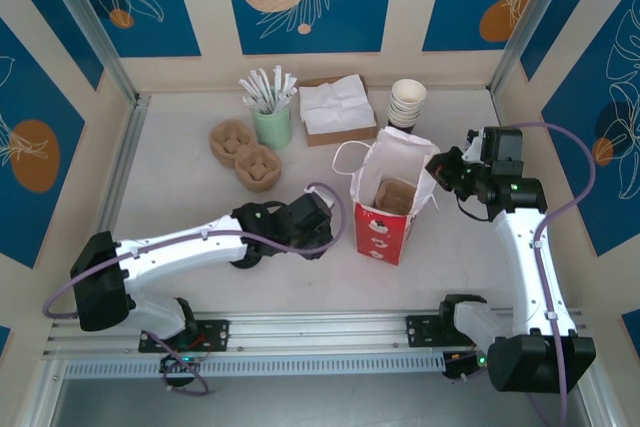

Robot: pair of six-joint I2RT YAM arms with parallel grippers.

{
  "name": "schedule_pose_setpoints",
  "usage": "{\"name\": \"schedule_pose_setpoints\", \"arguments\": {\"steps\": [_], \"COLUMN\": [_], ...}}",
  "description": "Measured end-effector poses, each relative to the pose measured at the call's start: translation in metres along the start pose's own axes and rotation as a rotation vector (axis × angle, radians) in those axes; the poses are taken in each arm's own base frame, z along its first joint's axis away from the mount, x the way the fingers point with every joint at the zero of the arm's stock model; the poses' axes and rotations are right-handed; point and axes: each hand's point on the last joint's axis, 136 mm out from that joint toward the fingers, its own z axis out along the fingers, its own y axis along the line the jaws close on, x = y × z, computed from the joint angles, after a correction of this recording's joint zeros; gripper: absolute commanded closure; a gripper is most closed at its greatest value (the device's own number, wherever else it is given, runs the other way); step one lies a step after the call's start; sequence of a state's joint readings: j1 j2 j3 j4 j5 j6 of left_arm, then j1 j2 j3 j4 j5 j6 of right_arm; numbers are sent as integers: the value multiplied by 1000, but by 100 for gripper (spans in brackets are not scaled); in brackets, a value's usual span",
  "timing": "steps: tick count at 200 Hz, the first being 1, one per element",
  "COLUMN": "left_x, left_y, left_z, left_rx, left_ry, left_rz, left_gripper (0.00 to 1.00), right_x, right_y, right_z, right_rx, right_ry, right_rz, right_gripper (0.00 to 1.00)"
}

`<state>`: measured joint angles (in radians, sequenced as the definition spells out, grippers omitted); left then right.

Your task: Pack the takeout coffee

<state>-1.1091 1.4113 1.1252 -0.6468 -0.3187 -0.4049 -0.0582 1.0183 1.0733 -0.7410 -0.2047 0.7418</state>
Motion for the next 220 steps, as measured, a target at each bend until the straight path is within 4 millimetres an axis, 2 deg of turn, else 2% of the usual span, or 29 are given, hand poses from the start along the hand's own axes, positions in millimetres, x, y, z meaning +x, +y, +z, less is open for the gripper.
{"name": "schedule_pose_setpoints", "arguments": {"steps": [65,119,168,197,220], "left_x": [-69,-109,-143,-156,-163], "left_y": [16,35,41,40,32], "left_z": [-79,-140,-194,-209,-203], "left_rx": [-34,-99,-82,-71,-53], "left_ry": [-183,-297,-422,-466,-457], "left_rz": [-11,22,26,34,50], "left_gripper": [33,34,33,34,33], "right_x": [2,12,29,40,48], "right_y": [13,28,40,49,55], "right_z": [10,27,46,53,62], "right_rx": [-46,-60,-31,-31,-26], "right_ry": [23,53,69,79,92], "right_rz": [41,48,46,40,39], "right_gripper": [100,100,100,100,100]}}
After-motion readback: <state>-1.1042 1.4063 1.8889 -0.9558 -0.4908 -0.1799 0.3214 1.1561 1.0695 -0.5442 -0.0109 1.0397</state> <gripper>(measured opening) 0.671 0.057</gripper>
